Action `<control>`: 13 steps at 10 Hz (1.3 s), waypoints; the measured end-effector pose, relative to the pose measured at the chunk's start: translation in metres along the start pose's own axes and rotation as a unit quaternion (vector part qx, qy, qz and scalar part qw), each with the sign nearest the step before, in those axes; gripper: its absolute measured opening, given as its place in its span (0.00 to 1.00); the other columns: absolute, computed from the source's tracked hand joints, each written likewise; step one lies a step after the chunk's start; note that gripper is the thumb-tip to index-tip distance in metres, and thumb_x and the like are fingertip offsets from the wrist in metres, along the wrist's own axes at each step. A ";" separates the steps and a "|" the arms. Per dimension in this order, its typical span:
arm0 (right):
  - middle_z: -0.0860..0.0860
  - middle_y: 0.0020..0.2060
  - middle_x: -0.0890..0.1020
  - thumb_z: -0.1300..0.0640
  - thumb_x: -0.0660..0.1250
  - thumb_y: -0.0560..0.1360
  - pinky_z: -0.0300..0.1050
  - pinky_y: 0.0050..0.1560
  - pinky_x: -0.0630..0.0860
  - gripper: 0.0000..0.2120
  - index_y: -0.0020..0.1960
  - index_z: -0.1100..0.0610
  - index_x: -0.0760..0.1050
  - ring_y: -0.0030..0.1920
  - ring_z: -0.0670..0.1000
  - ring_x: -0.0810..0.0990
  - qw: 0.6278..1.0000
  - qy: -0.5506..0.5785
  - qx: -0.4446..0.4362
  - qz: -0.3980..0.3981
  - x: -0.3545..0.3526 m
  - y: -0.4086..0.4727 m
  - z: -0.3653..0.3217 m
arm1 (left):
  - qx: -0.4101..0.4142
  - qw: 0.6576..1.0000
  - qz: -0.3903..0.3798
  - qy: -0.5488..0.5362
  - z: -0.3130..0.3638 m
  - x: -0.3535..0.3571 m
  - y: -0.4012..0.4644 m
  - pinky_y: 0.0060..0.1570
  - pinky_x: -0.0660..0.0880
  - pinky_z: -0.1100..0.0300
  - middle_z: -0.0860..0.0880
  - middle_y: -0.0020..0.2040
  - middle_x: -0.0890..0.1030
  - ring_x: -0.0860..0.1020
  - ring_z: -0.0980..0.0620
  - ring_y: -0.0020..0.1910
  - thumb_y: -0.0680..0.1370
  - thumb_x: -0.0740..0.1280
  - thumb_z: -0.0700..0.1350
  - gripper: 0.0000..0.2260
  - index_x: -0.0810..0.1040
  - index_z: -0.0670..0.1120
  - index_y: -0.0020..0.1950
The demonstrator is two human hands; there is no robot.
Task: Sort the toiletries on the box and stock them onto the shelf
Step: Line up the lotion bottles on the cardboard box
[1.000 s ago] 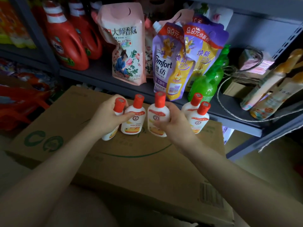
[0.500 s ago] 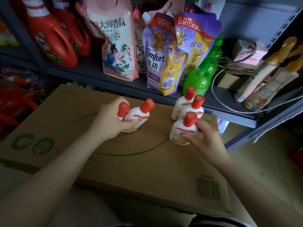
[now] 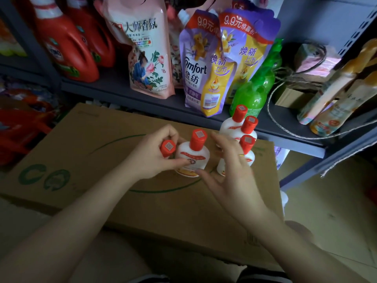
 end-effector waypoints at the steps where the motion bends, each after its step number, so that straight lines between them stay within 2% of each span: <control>1: 0.52 0.62 0.76 0.50 0.70 0.71 0.33 0.59 0.70 0.30 0.68 0.60 0.65 0.62 0.48 0.74 0.988 0.064 0.108 -0.091 0.028 0.004 0.005 | -0.011 0.999 -0.021 -0.028 -0.001 -0.006 -0.001 0.26 0.70 0.72 0.53 0.41 0.81 0.74 0.65 0.26 0.65 0.77 0.36 0.20 0.66 0.49 0.39; 2: 0.50 0.51 0.81 0.56 0.72 0.71 0.28 0.47 0.72 0.19 0.58 0.58 0.72 0.50 0.45 0.79 0.974 0.110 0.169 -0.104 0.046 0.008 0.013 | -0.022 0.999 -0.034 -0.024 -0.003 -0.014 -0.001 0.34 0.78 0.55 0.56 0.47 0.82 0.79 0.58 0.34 0.61 0.75 0.49 0.16 0.70 0.58 0.39; 3: 0.44 0.44 0.80 0.56 0.72 0.72 0.32 0.45 0.76 0.13 0.53 0.52 0.72 0.44 0.39 0.79 0.965 0.163 0.180 -0.095 0.052 0.011 0.017 | -0.021 1.000 -0.017 -0.013 -0.011 -0.021 -0.003 0.51 0.77 0.58 0.56 0.49 0.80 0.79 0.57 0.49 0.61 0.75 0.49 0.18 0.73 0.59 0.47; 4: 0.41 0.45 0.80 0.56 0.70 0.73 0.35 0.49 0.76 0.12 0.53 0.49 0.71 0.47 0.39 0.79 0.969 0.190 0.144 -0.059 0.042 0.018 0.017 | -0.032 0.999 0.027 0.003 -0.025 -0.025 -0.010 0.54 0.73 0.62 0.60 0.52 0.77 0.76 0.63 0.52 0.66 0.77 0.40 0.25 0.70 0.60 0.54; 5: 0.40 0.46 0.79 0.56 0.68 0.73 0.34 0.51 0.74 0.12 0.53 0.46 0.71 0.49 0.40 0.79 0.970 0.220 0.103 -0.024 0.026 0.031 0.012 | -0.062 0.993 0.099 -0.004 -0.036 -0.026 -0.016 0.54 0.73 0.60 0.61 0.53 0.76 0.76 0.61 0.53 0.68 0.75 0.40 0.24 0.69 0.59 0.55; 6: 0.47 0.46 0.82 0.59 0.67 0.75 0.39 0.48 0.77 0.11 0.55 0.51 0.72 0.48 0.43 0.81 0.892 0.404 0.195 -0.055 0.027 0.038 0.005 | -0.088 0.984 0.152 0.025 -0.040 -0.027 -0.020 0.50 0.74 0.60 0.59 0.48 0.76 0.77 0.57 0.49 0.70 0.73 0.41 0.20 0.69 0.54 0.57; 7: 0.52 0.45 0.84 0.53 0.65 0.73 0.47 0.44 0.80 0.12 0.54 0.57 0.77 0.46 0.49 0.84 0.711 0.606 0.345 -0.087 0.036 0.034 0.003 | -0.091 0.984 0.152 0.027 -0.041 -0.027 -0.023 0.46 0.72 0.65 0.57 0.49 0.76 0.76 0.57 0.49 0.72 0.72 0.43 0.20 0.67 0.53 0.58; 8: 0.54 0.39 0.83 0.51 0.64 0.72 0.45 0.36 0.80 0.14 0.48 0.60 0.81 0.37 0.52 0.83 0.517 0.724 0.446 -0.095 0.042 0.032 0.003 | -0.091 0.985 0.138 0.039 -0.042 -0.029 -0.024 0.49 0.73 0.64 0.54 0.53 0.76 0.76 0.56 0.51 0.73 0.71 0.44 0.20 0.67 0.50 0.61; 9: 0.57 0.40 0.79 0.56 0.62 0.76 0.45 0.35 0.78 0.14 0.55 0.65 0.76 0.35 0.53 0.79 0.420 0.767 0.465 -0.139 0.047 0.032 -0.003 | -0.082 0.988 0.122 0.054 -0.043 -0.028 -0.026 0.51 0.75 0.60 0.52 0.54 0.77 0.77 0.54 0.52 0.73 0.70 0.44 0.20 0.68 0.48 0.62; 10: 0.60 0.42 0.76 0.61 0.65 0.75 0.44 0.35 0.78 0.17 0.61 0.67 0.70 0.36 0.56 0.78 0.390 0.792 0.438 -0.169 0.052 0.032 -0.008 | -0.074 0.988 0.117 0.069 -0.043 -0.027 -0.028 0.49 0.73 0.66 0.52 0.54 0.77 0.77 0.55 0.52 0.74 0.70 0.45 0.20 0.68 0.48 0.63; 11: 0.61 0.39 0.77 0.63 0.69 0.72 0.46 0.31 0.80 0.16 0.57 0.68 0.72 0.34 0.57 0.80 0.392 0.777 0.464 -0.166 0.050 0.037 -0.012 | -0.076 0.987 0.112 0.083 -0.042 -0.027 -0.029 0.45 0.69 0.73 0.53 0.54 0.76 0.76 0.57 0.51 0.74 0.70 0.45 0.20 0.68 0.48 0.64; 12: 0.60 0.36 0.81 0.53 0.68 0.73 0.46 0.29 0.81 0.14 0.50 0.65 0.75 0.32 0.56 0.83 0.443 0.728 0.519 -0.070 0.044 0.045 -0.011 | -0.077 0.988 0.108 0.078 -0.042 -0.027 -0.030 0.46 0.70 0.70 0.53 0.55 0.76 0.76 0.56 0.52 0.74 0.69 0.45 0.20 0.68 0.48 0.64; 13: 0.63 0.47 0.82 0.53 0.62 0.72 0.58 0.41 0.81 0.18 0.55 0.65 0.75 0.43 0.60 0.84 0.499 0.723 0.474 -0.068 0.037 0.051 -0.016 | -0.070 0.989 0.102 0.078 -0.042 -0.028 -0.029 0.51 0.73 0.63 0.51 0.57 0.77 0.76 0.54 0.54 0.74 0.69 0.45 0.21 0.68 0.48 0.64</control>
Point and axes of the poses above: each hand's wrist, its own y-axis towards the middle knuckle, its own x-axis out of the palm, z = x × y, the point moved 2 cm from there along y, towards the middle knuckle
